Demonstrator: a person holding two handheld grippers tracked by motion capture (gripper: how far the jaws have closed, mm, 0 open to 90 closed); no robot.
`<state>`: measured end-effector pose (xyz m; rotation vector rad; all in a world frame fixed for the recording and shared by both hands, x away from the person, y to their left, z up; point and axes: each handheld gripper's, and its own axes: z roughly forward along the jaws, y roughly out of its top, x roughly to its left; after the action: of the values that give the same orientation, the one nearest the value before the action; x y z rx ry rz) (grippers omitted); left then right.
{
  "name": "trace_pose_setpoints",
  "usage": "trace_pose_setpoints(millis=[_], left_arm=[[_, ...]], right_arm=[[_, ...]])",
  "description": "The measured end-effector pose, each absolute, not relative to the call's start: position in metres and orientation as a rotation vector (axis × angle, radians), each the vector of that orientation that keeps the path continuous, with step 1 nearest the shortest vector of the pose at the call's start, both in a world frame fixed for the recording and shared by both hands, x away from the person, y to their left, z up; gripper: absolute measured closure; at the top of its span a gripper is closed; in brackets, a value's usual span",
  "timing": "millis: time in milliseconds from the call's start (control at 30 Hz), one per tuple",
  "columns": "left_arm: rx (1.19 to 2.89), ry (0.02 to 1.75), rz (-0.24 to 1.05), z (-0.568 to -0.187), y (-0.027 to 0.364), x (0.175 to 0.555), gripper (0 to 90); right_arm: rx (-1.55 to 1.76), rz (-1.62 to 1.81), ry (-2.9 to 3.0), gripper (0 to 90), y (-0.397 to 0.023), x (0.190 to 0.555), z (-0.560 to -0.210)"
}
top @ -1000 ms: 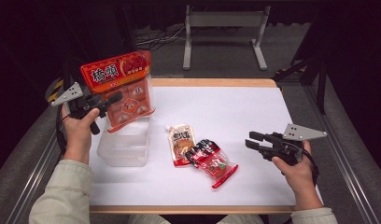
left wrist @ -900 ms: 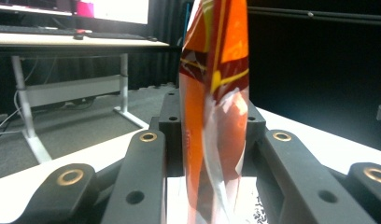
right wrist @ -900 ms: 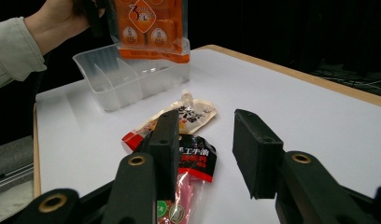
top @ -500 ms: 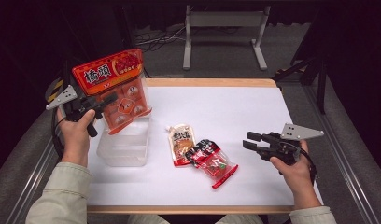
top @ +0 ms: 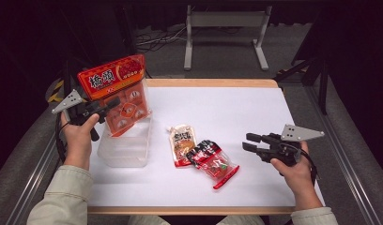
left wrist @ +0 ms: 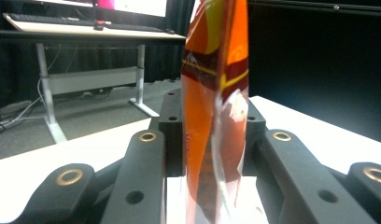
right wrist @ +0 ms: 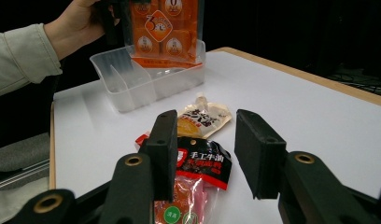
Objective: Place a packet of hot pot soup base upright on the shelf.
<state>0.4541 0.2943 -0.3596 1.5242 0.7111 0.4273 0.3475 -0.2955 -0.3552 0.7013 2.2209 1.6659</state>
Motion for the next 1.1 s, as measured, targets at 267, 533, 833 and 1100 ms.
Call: trace_pose_setpoints(millis=[267,533,833,1100], left_arm=[[1.573,0.733,0.422,-0.362,0.297,0.454,71.0],[1.692,0.759,0.436,-0.37,0.286,0.457,71.1],[1.712,0.776,0.362,-0.374,0.288,0.463,71.0],[1.741,0.836,0.314,-0.378,0.292,0.467,70.9]], right_arm=[[0.688,1.667,2.238,59.1,-0.291,0.349,-0.356],[0.67,1.669,2.25,59.0,-0.288,0.349,-0.356],[0.672,1.675,2.249,58.3,-0.29,0.347,-0.356],[0.674,1.672,2.251,57.3,-0.289,0.347,-0.357]])
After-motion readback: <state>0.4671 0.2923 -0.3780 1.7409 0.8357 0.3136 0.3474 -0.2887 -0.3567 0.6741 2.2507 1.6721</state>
